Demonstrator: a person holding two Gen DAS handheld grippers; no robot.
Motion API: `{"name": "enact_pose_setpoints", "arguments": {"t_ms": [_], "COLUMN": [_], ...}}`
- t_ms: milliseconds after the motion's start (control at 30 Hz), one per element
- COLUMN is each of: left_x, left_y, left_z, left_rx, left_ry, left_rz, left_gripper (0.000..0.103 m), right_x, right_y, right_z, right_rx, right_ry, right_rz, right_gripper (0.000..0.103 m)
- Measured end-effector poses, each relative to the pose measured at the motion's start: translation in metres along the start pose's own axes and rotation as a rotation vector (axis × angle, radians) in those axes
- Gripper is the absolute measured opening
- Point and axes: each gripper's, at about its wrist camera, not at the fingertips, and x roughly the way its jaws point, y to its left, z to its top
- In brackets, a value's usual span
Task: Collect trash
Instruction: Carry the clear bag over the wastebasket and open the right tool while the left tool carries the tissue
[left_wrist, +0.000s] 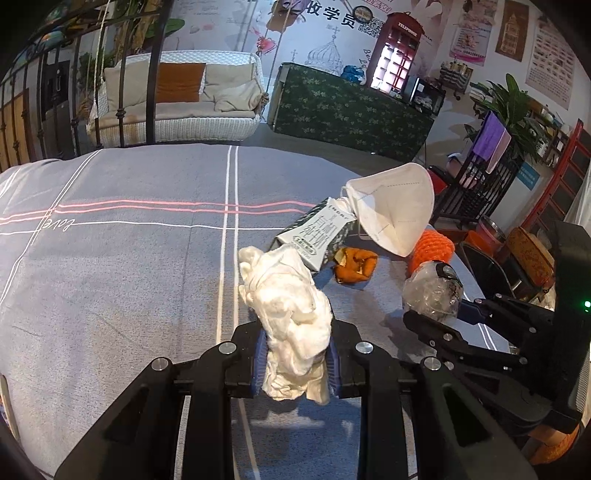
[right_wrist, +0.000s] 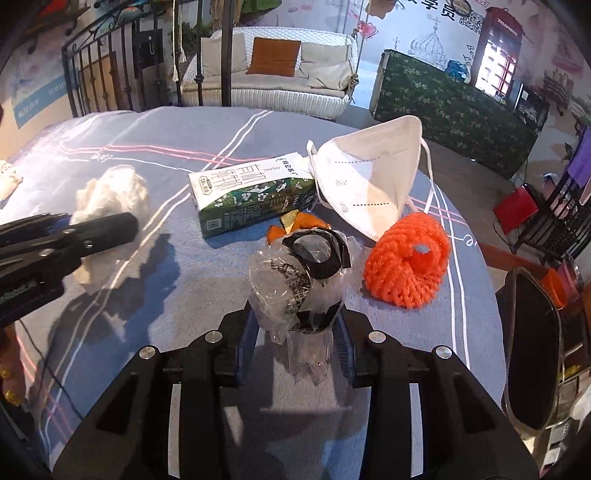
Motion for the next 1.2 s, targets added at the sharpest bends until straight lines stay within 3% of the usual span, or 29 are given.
{"name": "enact_pose_setpoints", "arguments": {"t_ms": [467,833,1200], "left_x": [0.001,0.007,0.021], "left_y": [-0.050,-0.082,-0.133], "left_z": [-0.002,-0.005,-0.005], "left_rx": [0.098,0.159,0.242], "left_ry": [-0.016,-0.011,0.001], "left_rz": [-0.065,-0.130,-0.237], "left_gripper": [0.026,0.026,0.026], "right_x": [-0.048,-0.061,-0.068], "right_y": [-0.025,-0.065,-0.151], "right_z": [-0.029,-0.054,-0.076], "right_rx": [0.093,0.208,0.368], "right_ry": [-0.080,-0.114,-0.146], "right_rz": [-0.005,-0.041,-0.188], "right_gripper": [0.037,0.038,0.037]}}
